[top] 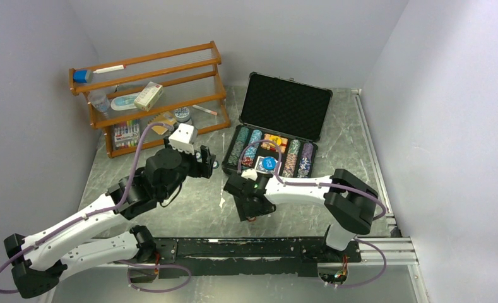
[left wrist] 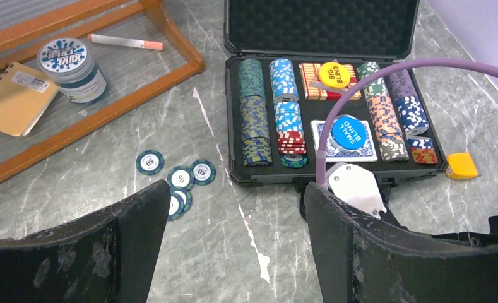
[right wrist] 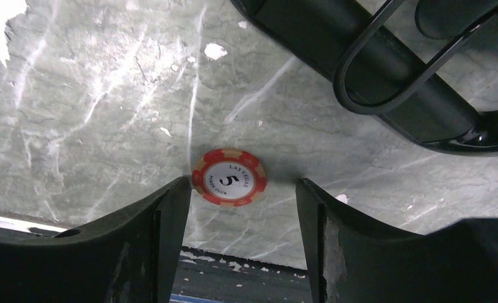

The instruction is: Pack up texas hold em set

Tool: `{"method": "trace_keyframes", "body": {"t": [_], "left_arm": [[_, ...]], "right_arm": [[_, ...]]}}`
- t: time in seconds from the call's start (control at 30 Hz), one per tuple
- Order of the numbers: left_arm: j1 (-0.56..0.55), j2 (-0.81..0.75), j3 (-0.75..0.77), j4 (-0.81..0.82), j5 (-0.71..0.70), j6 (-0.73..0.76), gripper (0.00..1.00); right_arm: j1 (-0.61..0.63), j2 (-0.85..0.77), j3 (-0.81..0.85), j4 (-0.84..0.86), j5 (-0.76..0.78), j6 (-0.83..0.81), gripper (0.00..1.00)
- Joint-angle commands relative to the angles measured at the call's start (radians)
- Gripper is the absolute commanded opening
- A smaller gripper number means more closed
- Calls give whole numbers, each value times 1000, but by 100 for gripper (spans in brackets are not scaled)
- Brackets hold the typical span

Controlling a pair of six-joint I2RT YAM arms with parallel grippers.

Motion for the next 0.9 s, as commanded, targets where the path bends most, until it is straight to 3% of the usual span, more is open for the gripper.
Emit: {"method": "trace_keyframes", "body": {"t": [0.0, 0.17, 0.3, 0.4, 0.6, 0.87], "left_arm": [[5, 0, -8, 24, -13, -9, 82], [5, 1, -7, 15, -29, -22, 83], [4, -2, -13, 18, -33, -25, 84], [5, -2, -22, 21, -23, -30, 84], [5, 17, -70, 53, 20, -107, 86], [5, 43, -305, 340, 268, -265, 84]], "right_arm": [[3, 27, 11, 19, 37, 16, 66], [2, 55, 10, 32, 46, 23, 61], [2, 64, 4, 43, 33, 19, 43], [2, 34, -2, 58, 26, 24, 38], [-5, -40, 6, 59, 81, 51, 37], [-51, -199, -28, 102, 134, 109, 40]]}}
